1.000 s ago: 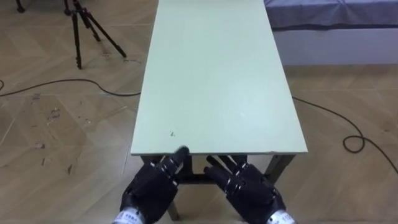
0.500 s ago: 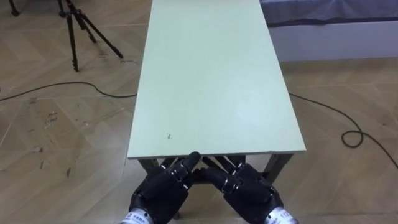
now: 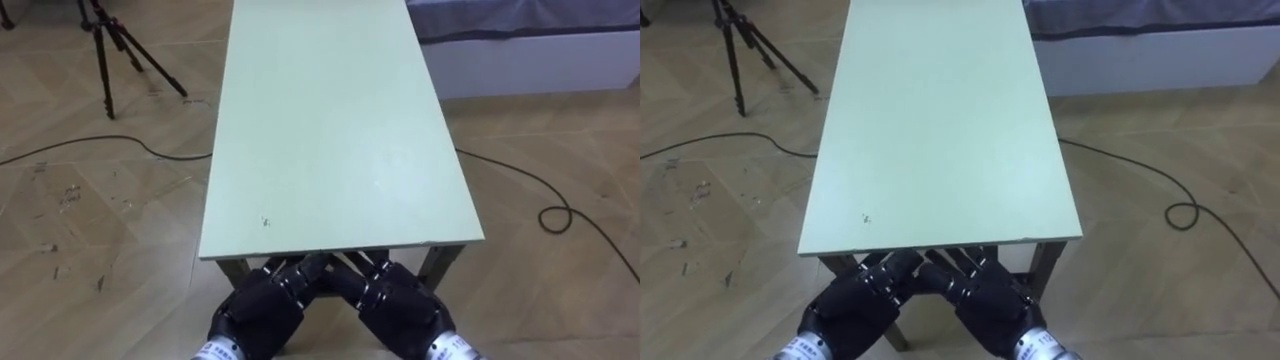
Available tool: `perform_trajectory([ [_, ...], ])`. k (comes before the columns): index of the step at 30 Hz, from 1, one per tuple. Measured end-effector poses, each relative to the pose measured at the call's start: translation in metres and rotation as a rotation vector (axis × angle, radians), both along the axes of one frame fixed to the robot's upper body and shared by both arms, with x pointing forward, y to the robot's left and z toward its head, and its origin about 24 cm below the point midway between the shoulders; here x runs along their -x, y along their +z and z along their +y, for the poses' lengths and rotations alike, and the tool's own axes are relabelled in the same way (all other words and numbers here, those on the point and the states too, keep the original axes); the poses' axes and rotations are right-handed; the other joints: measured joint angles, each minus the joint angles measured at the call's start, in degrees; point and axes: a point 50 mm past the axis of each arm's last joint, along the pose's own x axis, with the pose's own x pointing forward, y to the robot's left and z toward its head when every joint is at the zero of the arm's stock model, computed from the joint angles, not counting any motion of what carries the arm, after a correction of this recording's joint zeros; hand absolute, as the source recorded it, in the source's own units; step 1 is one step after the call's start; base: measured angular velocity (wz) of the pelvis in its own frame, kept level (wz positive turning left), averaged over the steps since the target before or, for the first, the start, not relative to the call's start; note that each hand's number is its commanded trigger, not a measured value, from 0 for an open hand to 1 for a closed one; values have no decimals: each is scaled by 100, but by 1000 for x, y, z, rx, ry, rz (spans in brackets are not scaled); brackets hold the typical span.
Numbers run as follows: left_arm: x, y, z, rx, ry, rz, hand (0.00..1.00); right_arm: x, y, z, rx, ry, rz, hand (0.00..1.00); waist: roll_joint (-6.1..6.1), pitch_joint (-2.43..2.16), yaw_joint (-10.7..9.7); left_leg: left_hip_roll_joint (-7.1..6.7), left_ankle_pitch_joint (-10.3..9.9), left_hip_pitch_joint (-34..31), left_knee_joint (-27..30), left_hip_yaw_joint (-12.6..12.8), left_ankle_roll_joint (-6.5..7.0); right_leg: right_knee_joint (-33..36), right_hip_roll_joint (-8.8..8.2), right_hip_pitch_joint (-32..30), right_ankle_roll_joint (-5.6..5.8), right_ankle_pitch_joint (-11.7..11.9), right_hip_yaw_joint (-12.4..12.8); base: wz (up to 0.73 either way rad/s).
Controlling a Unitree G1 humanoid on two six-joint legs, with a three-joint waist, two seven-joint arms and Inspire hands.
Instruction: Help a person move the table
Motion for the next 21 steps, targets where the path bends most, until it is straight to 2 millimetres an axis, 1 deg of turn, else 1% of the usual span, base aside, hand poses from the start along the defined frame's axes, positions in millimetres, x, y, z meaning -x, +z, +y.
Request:
perform_trajectory([
  [2,0,0,0,2,5,4,0,0,0,2,-32,-23,17,0,-2,3,34,13,0,34,-20,49,0,-1,8,0,0,10,66,-12],
  [4,0,0,1,-3,8,8,0,0,0,3,-43,-34,26,0,-8,10,23,15,0,39,-20,59,0,1,8,10,-1,13,61,-5],
  [7,-1,0,1,-4,16,11,0,-1,0,4,-67,-58,43,0,-23,34,18,16,-1,72,-23,52,0,-2,12,47,-1,16,58,0],
  [9,-2,0,0,3,27,17,0,-2,0,4,-68,-74,49,0,-10,79,56,15,-1,142,-90,55,0,-6,14,95,1,19,65,-2],
  [11,-4,0,-1,4,33,21,0,-4,0,2,-77,-98,55,0,-4,90,77,15,6,151,-111,52,-4,-7,19,91,-2,25,68,-2],
  [16,-8,2,-2,14,32,35,0,-10,2,-9,-105,-193,88,0,-9,93,205,19,37,167,-120,57,-10,-6,24,86,-11,30,76,0],
  [21,-13,2,5,17,52,58,0,-16,3,-14,-136,-288,121,0,-16,97,342,45,62,182,-115,83,-16,-6,40,84,-36,49,100,0],
])
